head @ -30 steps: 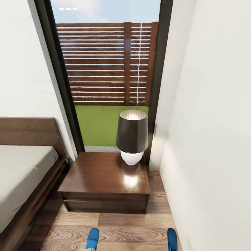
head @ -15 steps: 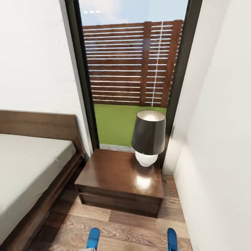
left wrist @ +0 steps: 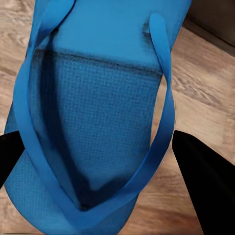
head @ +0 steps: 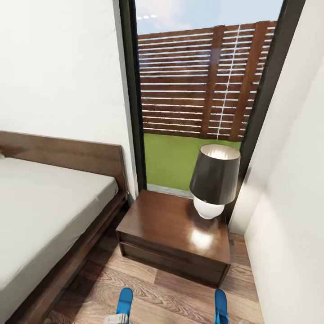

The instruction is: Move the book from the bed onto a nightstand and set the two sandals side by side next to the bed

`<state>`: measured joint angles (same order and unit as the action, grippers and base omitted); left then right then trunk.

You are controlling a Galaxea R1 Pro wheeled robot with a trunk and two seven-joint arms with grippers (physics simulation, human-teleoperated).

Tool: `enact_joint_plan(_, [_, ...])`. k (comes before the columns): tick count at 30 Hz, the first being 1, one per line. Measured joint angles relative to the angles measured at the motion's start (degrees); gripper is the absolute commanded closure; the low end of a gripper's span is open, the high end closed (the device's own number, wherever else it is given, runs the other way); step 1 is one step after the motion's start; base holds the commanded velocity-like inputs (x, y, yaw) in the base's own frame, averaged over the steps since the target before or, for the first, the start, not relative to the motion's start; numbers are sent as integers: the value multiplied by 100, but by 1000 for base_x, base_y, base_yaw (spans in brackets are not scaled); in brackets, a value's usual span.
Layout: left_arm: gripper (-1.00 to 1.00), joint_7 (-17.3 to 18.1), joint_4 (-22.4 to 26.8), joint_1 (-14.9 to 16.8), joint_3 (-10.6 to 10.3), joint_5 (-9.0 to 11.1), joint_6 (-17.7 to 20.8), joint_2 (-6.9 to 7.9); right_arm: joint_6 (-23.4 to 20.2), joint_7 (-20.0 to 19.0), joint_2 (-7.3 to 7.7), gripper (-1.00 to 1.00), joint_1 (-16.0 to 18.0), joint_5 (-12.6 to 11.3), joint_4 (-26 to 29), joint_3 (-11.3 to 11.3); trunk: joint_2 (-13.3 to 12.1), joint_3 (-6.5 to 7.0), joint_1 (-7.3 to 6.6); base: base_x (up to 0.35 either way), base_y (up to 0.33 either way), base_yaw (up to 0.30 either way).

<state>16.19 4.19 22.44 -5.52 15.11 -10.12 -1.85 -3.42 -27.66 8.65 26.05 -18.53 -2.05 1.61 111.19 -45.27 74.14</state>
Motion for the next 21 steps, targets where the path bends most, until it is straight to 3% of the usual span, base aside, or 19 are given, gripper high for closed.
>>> enact_joint_plan(18, [100,-16,-12,0,32,79,-20,27,6,0,32,100,0,-1,-11,-31,0,0,0,0,0,294])
enact_joint_plan(21, [100,-17,-12,0,40,197,-22,8,4,0,36,100,0,-15,-14,-18,0,0,0,0,0,294])
